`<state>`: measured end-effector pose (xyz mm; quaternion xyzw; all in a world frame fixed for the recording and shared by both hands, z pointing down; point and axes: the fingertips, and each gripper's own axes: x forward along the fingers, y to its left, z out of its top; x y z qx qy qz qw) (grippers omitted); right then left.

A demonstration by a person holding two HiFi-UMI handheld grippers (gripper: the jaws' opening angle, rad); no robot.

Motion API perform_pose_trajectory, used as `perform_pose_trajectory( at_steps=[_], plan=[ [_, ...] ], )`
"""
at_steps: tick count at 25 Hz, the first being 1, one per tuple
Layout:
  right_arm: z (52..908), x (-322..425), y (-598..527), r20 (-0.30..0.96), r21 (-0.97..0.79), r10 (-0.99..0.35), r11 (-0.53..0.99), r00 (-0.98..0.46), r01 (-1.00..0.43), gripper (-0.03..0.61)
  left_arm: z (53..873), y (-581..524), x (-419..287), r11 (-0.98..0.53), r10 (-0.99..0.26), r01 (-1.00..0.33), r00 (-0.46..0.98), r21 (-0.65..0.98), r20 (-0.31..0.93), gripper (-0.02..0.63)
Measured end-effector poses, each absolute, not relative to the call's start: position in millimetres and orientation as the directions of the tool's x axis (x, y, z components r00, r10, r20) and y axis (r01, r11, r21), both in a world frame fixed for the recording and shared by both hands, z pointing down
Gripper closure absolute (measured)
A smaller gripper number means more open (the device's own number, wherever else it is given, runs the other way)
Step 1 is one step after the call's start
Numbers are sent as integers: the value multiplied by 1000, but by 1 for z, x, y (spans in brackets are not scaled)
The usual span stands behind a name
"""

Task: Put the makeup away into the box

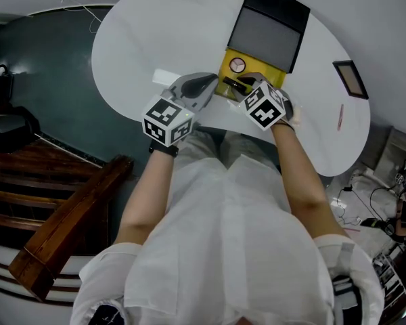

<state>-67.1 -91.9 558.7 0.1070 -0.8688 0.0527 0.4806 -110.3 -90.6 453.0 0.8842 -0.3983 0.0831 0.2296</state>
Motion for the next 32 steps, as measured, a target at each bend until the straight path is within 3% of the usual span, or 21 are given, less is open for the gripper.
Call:
perform_pose_trajectory(
  at_steps=[7,22,32],
  plan=[
    [528,-48,-102,799,30,-214,948,-561,-318,483,446,-94,-86,-616,-639,-715,699,331,320,589],
    [514,89,-106,770,47,-427,779,-474,-625,477,443,-95,20,-747,-498,-580,812,324,306,589],
    [548,151,-74,832,5,-393,712,-392,-702,403,449,-86,80,-802,-401,-497,860,333,317,589]
  ],
)
